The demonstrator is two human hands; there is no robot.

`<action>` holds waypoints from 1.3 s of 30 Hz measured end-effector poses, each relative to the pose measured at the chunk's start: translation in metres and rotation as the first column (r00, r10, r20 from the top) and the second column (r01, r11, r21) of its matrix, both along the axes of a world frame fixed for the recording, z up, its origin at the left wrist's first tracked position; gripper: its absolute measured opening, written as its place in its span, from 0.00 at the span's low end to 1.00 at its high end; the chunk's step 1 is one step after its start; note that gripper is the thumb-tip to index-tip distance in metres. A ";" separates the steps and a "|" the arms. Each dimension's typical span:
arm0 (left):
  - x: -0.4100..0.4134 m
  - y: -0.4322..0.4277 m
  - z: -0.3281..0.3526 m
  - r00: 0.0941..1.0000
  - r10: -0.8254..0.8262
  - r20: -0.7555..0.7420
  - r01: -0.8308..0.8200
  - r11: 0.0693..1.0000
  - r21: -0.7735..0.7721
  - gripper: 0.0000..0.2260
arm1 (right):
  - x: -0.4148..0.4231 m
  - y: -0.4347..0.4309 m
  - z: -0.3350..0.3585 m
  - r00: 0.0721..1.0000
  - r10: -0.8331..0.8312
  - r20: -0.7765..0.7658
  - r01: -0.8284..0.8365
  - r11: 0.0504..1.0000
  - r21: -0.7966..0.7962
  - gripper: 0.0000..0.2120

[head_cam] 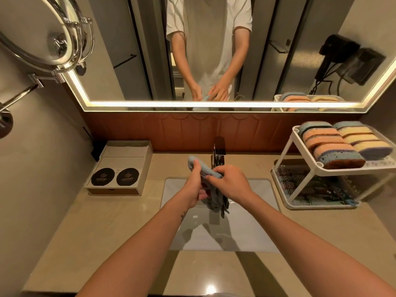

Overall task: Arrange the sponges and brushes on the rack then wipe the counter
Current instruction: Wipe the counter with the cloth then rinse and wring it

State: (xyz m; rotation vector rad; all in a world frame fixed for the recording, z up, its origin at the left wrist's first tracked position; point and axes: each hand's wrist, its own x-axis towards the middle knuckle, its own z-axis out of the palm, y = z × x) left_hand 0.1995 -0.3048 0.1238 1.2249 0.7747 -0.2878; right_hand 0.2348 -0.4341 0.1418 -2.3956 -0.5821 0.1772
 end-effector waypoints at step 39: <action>0.002 -0.028 -0.016 0.666 -0.717 0.204 0.413 0.583 0.700 0.11 | -0.028 -0.117 -0.018 0.869 -0.352 -0.347 0.473 0.795 0.379 0.08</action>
